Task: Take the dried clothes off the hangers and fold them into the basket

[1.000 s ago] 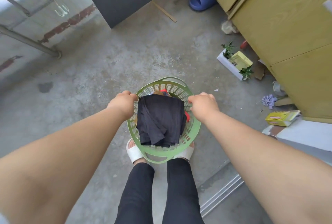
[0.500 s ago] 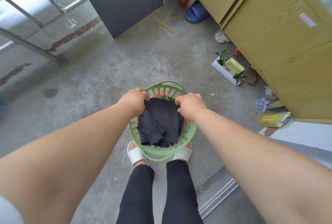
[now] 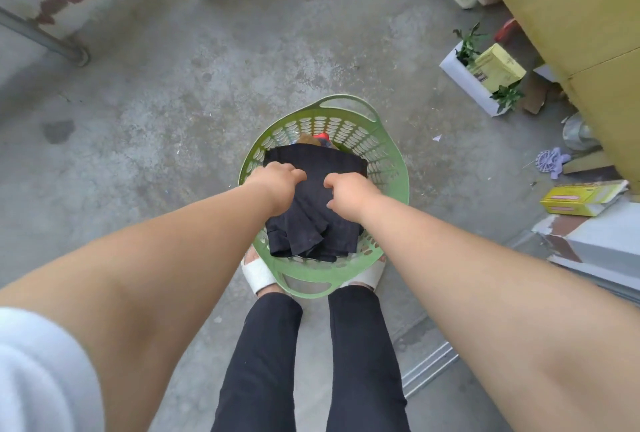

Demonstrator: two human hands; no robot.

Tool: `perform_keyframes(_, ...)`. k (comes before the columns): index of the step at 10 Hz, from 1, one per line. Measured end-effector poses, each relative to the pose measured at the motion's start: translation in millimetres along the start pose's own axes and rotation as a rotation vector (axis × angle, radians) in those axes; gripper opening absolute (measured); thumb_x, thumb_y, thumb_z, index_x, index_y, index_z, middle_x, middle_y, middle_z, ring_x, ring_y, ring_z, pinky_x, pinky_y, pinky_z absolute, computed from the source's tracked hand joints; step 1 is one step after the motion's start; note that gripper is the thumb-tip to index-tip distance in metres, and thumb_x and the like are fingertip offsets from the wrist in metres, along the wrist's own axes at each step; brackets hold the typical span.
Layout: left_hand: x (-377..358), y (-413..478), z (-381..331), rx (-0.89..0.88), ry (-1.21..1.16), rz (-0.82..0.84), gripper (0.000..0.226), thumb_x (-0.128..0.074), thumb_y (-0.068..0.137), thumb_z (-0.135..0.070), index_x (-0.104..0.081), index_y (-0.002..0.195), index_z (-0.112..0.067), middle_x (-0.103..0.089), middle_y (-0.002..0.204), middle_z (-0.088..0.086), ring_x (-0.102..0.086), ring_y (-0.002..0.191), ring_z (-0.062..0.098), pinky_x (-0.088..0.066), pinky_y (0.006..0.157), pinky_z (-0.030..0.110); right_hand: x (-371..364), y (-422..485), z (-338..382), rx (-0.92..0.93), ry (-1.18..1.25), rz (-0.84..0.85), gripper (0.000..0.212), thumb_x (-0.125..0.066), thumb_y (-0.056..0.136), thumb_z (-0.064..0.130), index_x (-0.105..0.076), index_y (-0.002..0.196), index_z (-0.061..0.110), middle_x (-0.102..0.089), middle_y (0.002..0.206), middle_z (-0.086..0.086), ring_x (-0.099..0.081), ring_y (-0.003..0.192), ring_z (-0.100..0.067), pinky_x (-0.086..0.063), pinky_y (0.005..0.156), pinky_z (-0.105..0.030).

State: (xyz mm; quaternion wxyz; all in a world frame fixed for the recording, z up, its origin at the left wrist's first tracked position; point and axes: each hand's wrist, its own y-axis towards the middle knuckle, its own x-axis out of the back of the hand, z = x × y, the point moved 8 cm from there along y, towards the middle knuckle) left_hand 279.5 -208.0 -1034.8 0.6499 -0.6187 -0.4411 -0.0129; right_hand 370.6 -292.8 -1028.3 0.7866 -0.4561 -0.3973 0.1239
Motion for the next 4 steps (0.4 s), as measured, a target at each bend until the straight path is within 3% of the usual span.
perform_keyframes(2,-56,39,1,-0.050,0.184,0.044,0.079,-0.048,0.088,-0.007,-0.008,0.150,-0.036,-0.019,0.155,-0.007,-0.005,0.146,0.024,-0.016,0.113,0.047,-65,45,-6,-0.098,0.137,0.113,0.051,-0.047,0.092,0.009,-0.038,0.142,0.013,-0.043,0.141,-0.012,-0.046,0.127,-0.031,-0.043,0.102,-0.038)
perform_keyframes(3,-80,31,15,-0.047,0.301,0.196,0.071,-0.049,0.089,-0.012,-0.018,0.146,-0.042,-0.026,0.148,0.001,-0.012,0.141,0.028,-0.010,0.112,0.055,-97,48,6,-0.111,0.178,0.227,0.062,-0.044,0.088,0.006,-0.030,0.147,0.022,-0.034,0.144,-0.009,-0.043,0.127,-0.034,-0.041,0.104,-0.043)
perform_keyframes(4,-92,12,27,-0.020,0.339,0.377,0.044,-0.051,0.091,-0.018,-0.049,0.129,-0.040,-0.037,0.136,0.002,-0.021,0.135,0.028,-0.007,0.112,0.058,-136,24,34,0.019,0.286,0.605,0.060,-0.044,0.087,-0.004,-0.048,0.137,0.028,-0.056,0.127,-0.003,-0.054,0.114,-0.025,-0.046,0.099,-0.035)
